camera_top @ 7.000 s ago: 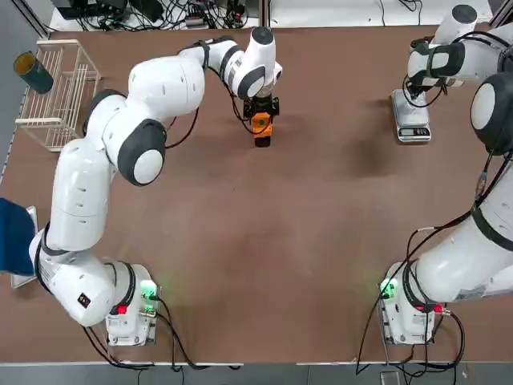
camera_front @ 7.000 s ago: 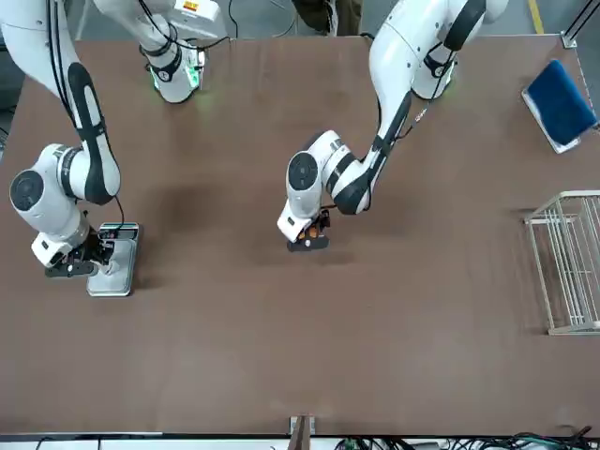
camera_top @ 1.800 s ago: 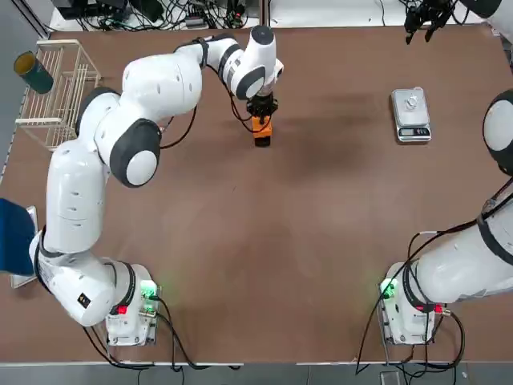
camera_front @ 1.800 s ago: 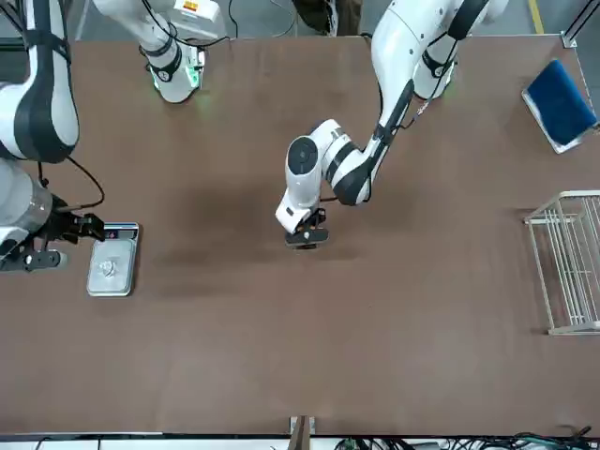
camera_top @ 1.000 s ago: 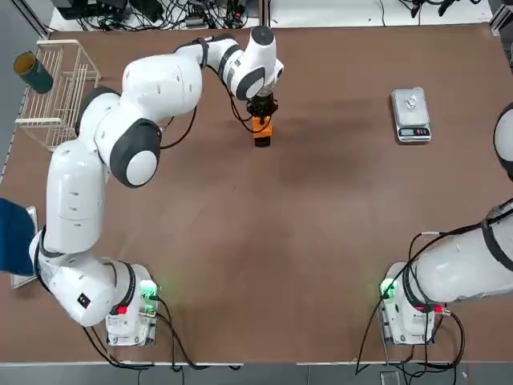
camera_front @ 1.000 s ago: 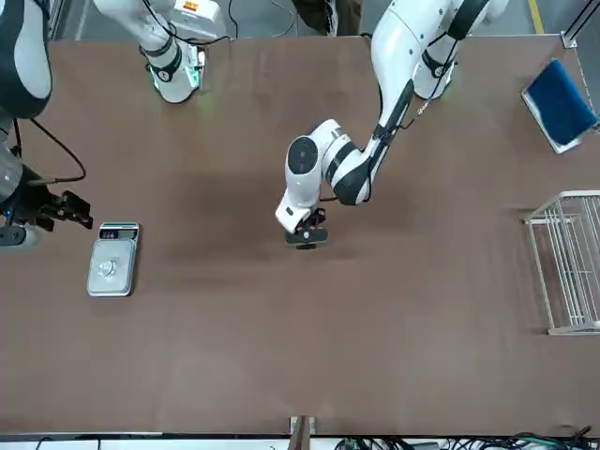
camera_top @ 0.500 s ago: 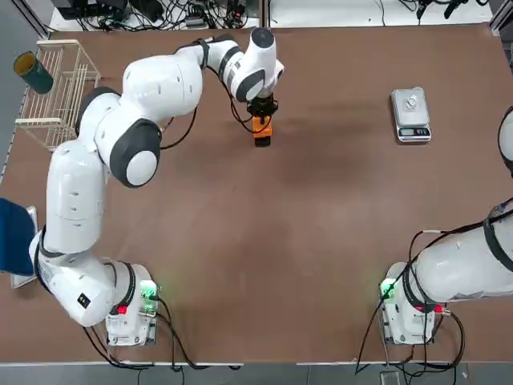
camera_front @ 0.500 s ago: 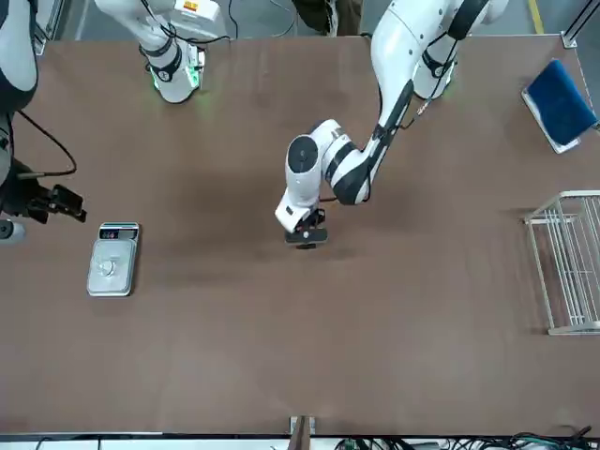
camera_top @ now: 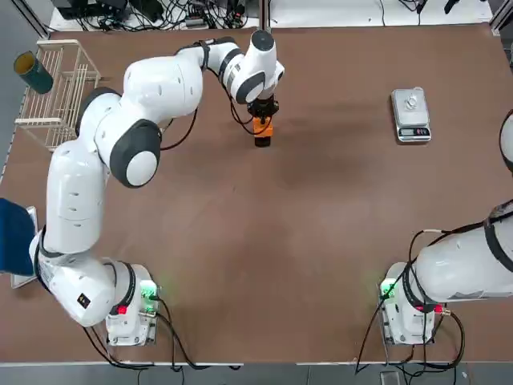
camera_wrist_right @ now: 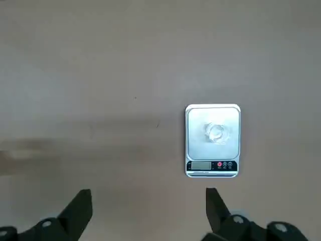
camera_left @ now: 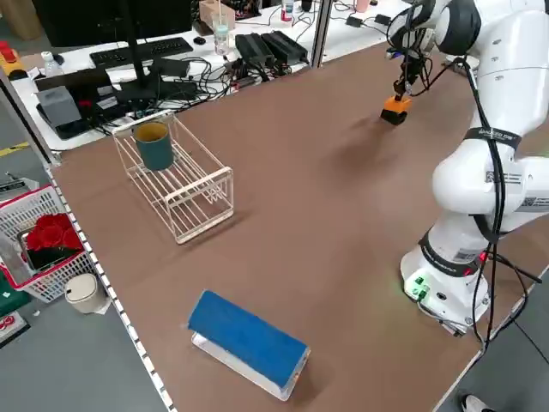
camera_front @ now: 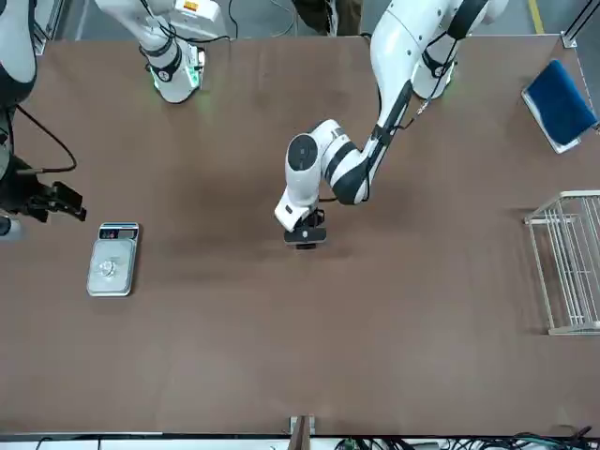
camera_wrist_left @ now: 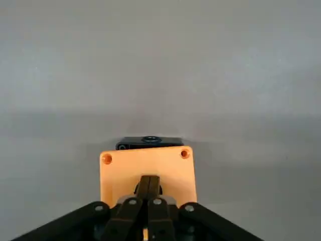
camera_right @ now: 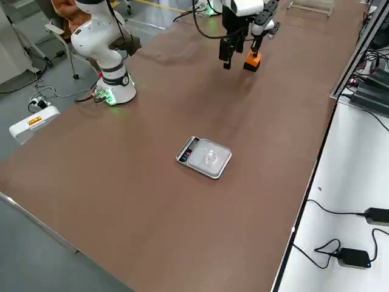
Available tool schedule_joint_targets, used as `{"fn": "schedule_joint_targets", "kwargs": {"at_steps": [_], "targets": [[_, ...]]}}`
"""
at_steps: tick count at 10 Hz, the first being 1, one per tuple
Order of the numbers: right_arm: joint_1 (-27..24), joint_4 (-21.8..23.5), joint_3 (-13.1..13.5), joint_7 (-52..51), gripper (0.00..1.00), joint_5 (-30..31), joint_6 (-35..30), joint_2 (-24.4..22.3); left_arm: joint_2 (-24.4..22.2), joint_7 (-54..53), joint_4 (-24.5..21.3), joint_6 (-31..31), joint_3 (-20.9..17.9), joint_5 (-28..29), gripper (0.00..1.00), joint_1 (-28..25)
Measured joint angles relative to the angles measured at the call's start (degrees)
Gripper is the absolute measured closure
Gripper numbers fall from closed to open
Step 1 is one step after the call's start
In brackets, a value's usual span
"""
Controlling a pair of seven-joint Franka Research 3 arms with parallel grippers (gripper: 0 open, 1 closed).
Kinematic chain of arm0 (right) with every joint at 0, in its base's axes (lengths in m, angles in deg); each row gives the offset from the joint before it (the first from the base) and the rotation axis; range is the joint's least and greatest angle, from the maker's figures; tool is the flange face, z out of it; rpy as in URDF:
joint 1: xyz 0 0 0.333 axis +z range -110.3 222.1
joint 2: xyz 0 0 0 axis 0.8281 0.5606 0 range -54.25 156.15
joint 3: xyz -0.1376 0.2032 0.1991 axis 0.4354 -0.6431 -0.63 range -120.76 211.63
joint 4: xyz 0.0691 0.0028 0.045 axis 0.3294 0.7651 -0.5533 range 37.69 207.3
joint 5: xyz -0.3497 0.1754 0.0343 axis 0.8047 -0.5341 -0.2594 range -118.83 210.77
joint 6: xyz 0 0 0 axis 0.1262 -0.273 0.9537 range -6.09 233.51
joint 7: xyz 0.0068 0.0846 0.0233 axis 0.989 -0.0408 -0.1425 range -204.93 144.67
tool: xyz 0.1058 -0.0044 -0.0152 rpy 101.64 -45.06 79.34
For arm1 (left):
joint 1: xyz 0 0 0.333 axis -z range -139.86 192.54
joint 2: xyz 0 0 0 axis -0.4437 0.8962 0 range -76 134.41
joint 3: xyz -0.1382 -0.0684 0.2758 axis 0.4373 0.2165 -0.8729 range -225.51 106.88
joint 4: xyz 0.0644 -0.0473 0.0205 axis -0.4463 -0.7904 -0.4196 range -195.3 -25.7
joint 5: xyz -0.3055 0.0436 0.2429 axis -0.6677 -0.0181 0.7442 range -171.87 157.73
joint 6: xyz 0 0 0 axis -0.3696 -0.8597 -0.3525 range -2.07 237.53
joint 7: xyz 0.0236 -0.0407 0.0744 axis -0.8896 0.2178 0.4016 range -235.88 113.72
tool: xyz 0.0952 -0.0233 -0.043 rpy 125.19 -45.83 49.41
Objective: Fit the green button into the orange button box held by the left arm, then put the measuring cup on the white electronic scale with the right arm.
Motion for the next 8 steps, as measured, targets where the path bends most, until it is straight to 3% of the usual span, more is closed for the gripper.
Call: {"fn": "schedule_joint_targets", "kwargs": {"at_steps": [8], "targets": [[-0.74, -0.71, 0.00, 3.21, 0.00, 0.48, -1.20, -0.20, 0.00, 0.00, -0.02, 0.01, 0.00, 0.01, 0.99, 0.00]]}}
